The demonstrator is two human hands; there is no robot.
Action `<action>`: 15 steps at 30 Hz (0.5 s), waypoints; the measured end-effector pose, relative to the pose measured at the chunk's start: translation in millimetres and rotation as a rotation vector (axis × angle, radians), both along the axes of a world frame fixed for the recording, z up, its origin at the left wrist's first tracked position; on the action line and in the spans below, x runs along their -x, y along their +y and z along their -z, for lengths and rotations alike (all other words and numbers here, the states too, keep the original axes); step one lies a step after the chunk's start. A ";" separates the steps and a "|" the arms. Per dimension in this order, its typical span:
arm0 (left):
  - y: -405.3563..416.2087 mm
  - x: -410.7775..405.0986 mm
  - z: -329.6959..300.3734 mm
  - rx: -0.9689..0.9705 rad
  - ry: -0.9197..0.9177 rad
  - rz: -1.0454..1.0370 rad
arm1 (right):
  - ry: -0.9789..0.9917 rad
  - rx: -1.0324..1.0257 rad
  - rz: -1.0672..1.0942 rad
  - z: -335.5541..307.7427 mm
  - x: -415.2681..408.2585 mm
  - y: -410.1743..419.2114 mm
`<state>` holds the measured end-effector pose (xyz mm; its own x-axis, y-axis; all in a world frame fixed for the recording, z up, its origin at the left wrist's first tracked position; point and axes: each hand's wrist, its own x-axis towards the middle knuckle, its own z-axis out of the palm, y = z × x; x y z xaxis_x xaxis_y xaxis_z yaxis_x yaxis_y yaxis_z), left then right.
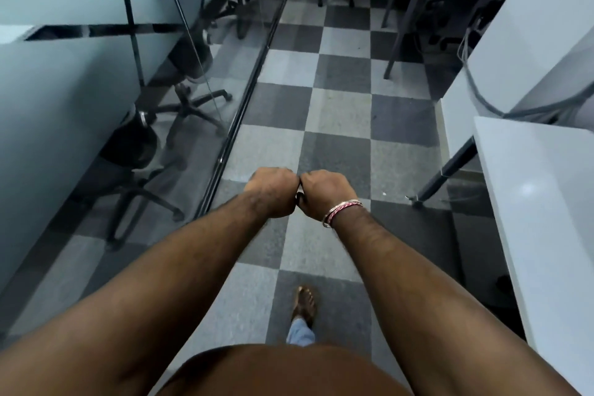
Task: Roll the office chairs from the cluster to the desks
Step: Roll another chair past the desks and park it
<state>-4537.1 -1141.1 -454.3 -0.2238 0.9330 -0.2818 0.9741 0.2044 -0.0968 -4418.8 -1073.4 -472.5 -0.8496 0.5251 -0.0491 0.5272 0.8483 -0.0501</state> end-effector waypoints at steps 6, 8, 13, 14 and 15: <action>154.9 91.3 -21.2 -0.054 -0.012 -0.036 | 0.002 -0.041 -0.020 -29.8 92.3 157.2; 197.5 112.0 -18.6 -0.030 -0.005 -0.027 | -0.022 -0.036 -0.008 -28.7 113.3 198.5; 325.4 176.8 3.6 -0.007 -0.026 0.030 | -0.055 -0.026 0.057 -2.4 176.7 320.9; 349.9 190.0 6.5 -0.007 -0.032 0.046 | -0.064 -0.027 0.072 1.4 188.7 344.2; 377.3 203.8 7.9 0.000 -0.030 0.064 | -0.076 -0.030 0.088 3.2 202.0 369.0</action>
<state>-4740.9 -763.8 -462.3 -0.1549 0.9452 -0.2874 0.9876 0.1413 -0.0677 -4620.9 -704.4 -475.7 -0.7949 0.5993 -0.0948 0.6006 0.7993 0.0173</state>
